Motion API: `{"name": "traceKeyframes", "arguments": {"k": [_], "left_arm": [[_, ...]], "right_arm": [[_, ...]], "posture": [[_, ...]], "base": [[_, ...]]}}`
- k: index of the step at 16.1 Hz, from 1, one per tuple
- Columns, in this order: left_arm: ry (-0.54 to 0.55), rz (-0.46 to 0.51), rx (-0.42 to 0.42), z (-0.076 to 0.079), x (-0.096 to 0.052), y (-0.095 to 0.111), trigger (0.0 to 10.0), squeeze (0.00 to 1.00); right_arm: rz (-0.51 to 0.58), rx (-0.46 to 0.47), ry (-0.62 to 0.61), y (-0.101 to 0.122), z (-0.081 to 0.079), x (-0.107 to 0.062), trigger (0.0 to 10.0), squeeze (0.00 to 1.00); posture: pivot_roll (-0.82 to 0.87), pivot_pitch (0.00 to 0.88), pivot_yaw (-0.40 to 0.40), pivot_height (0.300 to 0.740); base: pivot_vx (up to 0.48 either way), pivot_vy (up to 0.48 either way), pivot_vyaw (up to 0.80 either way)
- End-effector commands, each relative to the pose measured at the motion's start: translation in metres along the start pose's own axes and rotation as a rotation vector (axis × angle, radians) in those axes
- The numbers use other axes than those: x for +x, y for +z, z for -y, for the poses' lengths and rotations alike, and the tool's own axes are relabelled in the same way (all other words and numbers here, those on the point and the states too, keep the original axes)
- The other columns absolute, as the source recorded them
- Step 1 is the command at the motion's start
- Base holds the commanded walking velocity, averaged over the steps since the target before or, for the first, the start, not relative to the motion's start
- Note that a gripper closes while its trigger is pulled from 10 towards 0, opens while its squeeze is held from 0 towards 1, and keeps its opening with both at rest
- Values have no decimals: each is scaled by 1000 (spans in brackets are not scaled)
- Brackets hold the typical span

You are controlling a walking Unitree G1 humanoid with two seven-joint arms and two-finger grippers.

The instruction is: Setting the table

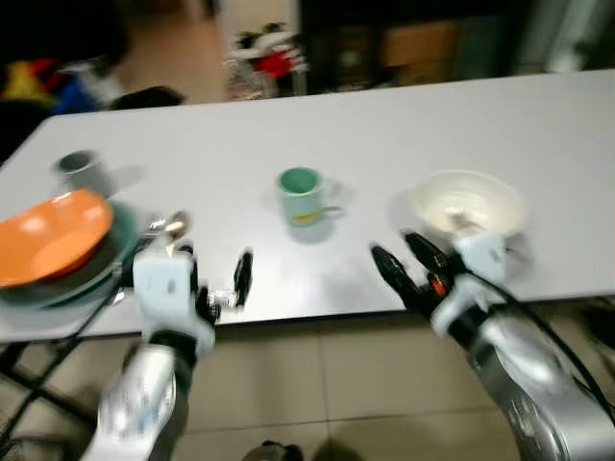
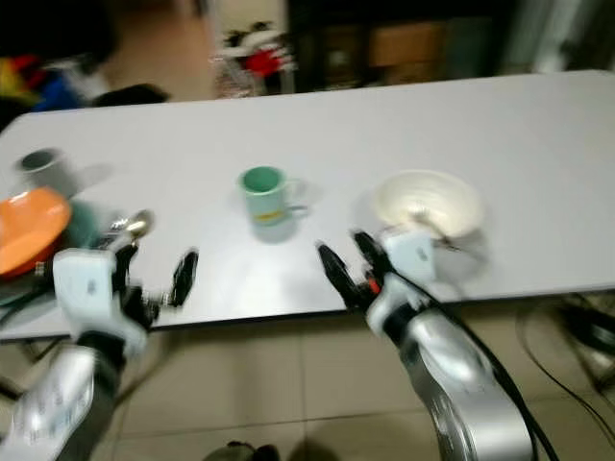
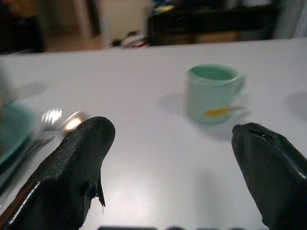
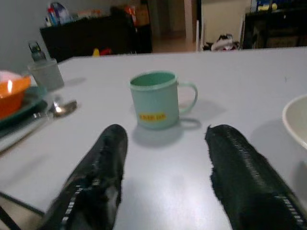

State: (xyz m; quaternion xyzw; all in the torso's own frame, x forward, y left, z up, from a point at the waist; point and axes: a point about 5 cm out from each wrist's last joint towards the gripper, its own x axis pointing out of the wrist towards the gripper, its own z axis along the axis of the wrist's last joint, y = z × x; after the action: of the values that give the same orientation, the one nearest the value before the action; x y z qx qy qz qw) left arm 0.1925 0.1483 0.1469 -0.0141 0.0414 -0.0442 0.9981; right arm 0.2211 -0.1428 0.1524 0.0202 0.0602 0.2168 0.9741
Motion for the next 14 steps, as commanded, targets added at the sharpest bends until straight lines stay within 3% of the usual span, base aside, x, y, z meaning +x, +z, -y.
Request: {"name": "traceKeyframes", "arguments": {"k": [1,4,7,9,11,12,14], "left_arm": [[24,45,3,0,-2,8,10000,1000],[110,32,35,-8,-12,4,10000,1000],[90,-43,77,-12,-20,-3,10000,1000],[55,-40,114,-12,-24,-6,10000,1000],[62,-66,136,-10,-22,-12,10000,541],[62,-64,130,-9,-24,-13,10000,0],[74,-79,158,-10,-29,-14,10000,0]], "right_arm": [[54,-38,-20,12,1,-5,10000,1000],[12,-15,-45,1,6,-9,10000,1000],[-9,-28,-37,-9,6,-10,10000,1000],[-8,-16,-10,-13,4,-6,10000,1000],[-11,-1,-11,-15,4,-4,10000,1000],[-11,-15,-3,-14,3,-3,10000,1000],[-3,-28,17,-13,2,0,10000,1000]], "posture": [[-124,0,121,740],[-95,0,98,740],[-68,0,78,740],[-59,0,75,740],[-57,3,70,740],[-61,15,62,740],[-49,1,52,740]], "base": [[0,0,788],[0,0,788],[0,0,788],[0,0,788],[0,0,788],[0,0,788],[0,0,784]]}}
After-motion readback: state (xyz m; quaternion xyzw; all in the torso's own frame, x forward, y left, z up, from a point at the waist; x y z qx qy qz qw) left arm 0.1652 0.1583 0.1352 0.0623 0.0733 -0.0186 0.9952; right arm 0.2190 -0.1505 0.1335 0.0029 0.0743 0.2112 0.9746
